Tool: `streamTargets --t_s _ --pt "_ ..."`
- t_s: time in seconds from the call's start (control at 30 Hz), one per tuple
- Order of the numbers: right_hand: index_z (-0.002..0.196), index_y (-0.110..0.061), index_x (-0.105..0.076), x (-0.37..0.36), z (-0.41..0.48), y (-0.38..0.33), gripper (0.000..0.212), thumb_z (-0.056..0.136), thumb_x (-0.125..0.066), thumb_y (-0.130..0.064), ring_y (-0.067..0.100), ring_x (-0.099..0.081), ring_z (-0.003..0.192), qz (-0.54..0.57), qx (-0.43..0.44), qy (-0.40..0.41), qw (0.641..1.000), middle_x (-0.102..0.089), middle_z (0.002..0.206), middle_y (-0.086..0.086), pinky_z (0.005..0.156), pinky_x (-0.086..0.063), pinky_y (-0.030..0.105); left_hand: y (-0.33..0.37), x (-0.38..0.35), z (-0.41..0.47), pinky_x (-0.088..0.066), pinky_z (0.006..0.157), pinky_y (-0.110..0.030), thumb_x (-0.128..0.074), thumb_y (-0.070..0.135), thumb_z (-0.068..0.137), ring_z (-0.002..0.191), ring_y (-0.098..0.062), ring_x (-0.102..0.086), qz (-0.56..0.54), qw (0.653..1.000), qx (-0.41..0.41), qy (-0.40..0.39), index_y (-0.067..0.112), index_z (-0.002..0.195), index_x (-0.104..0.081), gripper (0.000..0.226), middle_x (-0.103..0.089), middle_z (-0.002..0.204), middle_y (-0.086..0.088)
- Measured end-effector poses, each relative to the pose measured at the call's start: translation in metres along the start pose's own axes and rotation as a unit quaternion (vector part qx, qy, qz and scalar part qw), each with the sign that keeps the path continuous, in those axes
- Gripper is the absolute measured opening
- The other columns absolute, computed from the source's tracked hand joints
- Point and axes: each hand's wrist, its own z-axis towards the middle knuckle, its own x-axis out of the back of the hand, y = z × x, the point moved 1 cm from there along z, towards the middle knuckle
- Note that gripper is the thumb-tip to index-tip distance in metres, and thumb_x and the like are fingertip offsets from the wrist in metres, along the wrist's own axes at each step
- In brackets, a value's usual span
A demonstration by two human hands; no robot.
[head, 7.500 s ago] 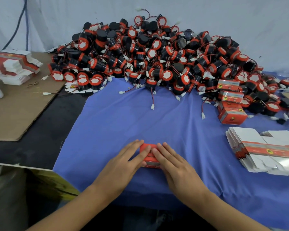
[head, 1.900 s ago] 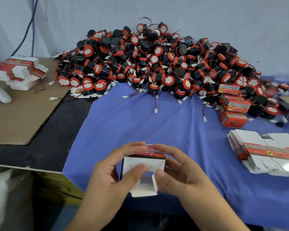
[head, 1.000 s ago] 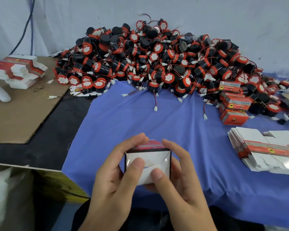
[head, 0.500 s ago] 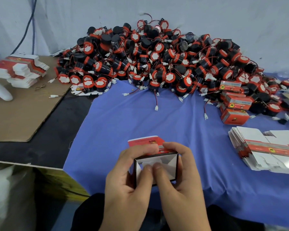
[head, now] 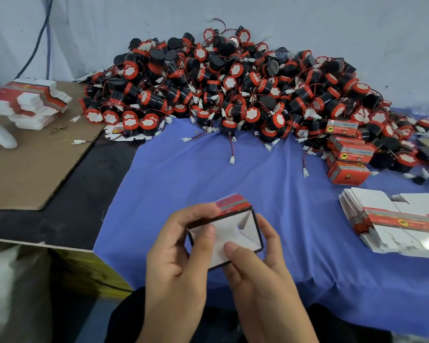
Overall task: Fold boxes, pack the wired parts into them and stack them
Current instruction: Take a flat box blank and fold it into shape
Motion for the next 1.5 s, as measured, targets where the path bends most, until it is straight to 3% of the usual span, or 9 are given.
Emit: streamTargets --t_s 0.47,0.7,0.8,0.93,1.07,1.23,1.3,1.4,1.5 --pt "0.115 -0.052 -0.061 0.001 0.004 0.009 0.067 0.064 -0.064 -0.007 0.024 -0.065 0.074 -0.032 0.077 0.086 0.993 -0.075 0.088 0.012 0.064 -0.056 0.034 -0.009 -0.005 -0.021 -0.055 0.074 -0.014 -0.061 0.014 0.093 0.099 -0.01 -0.069 0.161 0.984 -0.073 0.022 0.03 0.113 -0.068 0.027 -0.07 0.111 0.008" --pt "0.127 -0.052 -0.057 0.007 0.002 -0.002 0.083 0.059 -0.091 -0.017 0.032 -0.072 0.092 -0.028 0.063 -0.043 0.997 -0.075 0.109 0.013 0.072 -0.06 0.038 -0.007 -0.002 -0.011 -0.054 0.078 -0.012 -0.052 0.05 0.097 0.109 0.001 -0.065 0.124 0.988 0.081 -0.049 0.056 0.116 -0.059 0.021 -0.065 0.119 0.023" --pt "0.138 -0.056 -0.044 0.015 0.004 -0.003 0.093 0.066 -0.092 -0.025 0.036 -0.073 0.091 -0.142 0.089 -0.071 0.983 -0.075 0.104 0.018 0.074 -0.061 0.039 -0.01 0.011 0.0 -0.056 0.081 -0.018 -0.06 0.07 0.074 0.108 -0.002 -0.066 0.078 0.979 0.153 -0.113 0.064 0.118 -0.055 0.045 -0.066 0.115 0.023" --pt "0.145 -0.066 -0.024 0.025 0.012 -0.006 0.102 0.079 -0.074 -0.007 0.008 -0.068 0.076 -0.485 0.183 -0.11 0.848 -0.07 0.101 -0.021 0.073 -0.059 0.026 -0.018 0.025 0.017 -0.056 0.087 -0.028 -0.081 0.067 0.057 0.109 0.001 -0.063 0.225 0.942 0.14 -0.207 0.052 0.119 -0.056 0.069 -0.065 0.115 0.022" --pt "0.151 -0.047 -0.029 0.03 0.022 -0.005 0.101 0.069 -0.086 -0.029 -0.001 -0.037 0.137 -0.616 0.387 -0.003 0.686 -0.041 0.144 -0.029 0.112 -0.032 0.028 -0.036 0.029 0.031 -0.059 0.085 -0.03 -0.088 0.048 0.053 0.101 -0.01 -0.07 0.149 0.964 0.162 -0.146 0.044 0.107 -0.066 0.058 -0.071 0.107 0.013" --pt "0.133 -0.039 -0.055 0.056 0.046 0.018 0.064 0.078 -0.084 -0.023 0.013 -0.061 0.122 -0.325 0.216 0.056 0.919 -0.066 0.129 -0.008 0.103 -0.051 0.03 -0.071 0.034 0.042 -0.056 0.089 -0.022 -0.086 0.04 0.064 0.113 -0.01 -0.067 0.104 0.971 0.148 -0.155 0.046 0.119 -0.056 0.063 -0.068 0.122 0.013" --pt "0.117 -0.04 -0.062 0.069 0.058 0.027 0.043 0.086 -0.079 -0.016 0.008 -0.066 0.11 -0.415 0.201 0.066 0.885 -0.071 0.112 -0.016 0.095 -0.053 0.028 -0.091 0.036 0.047 -0.049 0.1 -0.025 -0.083 0.049 0.07 0.126 -0.001 -0.054 0.233 0.951 0.116 -0.165 0.049 0.124 -0.053 0.062 -0.06 0.133 0.022" --pt "0.094 -0.043 -0.061 0.079 0.065 0.032 0.025 0.083 -0.079 -0.029 0.0 -0.055 0.107 -0.591 0.196 0.09 0.777 -0.064 0.096 -0.03 0.086 -0.044 0.019 -0.116 0.04 0.048 -0.033 0.109 -0.028 -0.07 0.063 0.08 0.135 -0.007 -0.032 0.506 0.843 0.046 -0.175 0.039 0.141 -0.049 0.07 -0.044 0.149 0.019" --pt "0.09 -0.045 -0.06 0.083 0.064 0.034 0.029 0.078 -0.083 -0.032 -0.008 -0.048 0.105 -0.624 0.189 0.09 0.753 -0.06 0.094 -0.035 0.087 -0.043 0.026 -0.125 0.041 0.045 -0.03 0.105 -0.028 -0.059 0.073 0.081 0.133 -0.008 -0.034 0.563 0.803 0.039 -0.193 0.038 0.146 -0.045 0.074 -0.045 0.144 0.024"
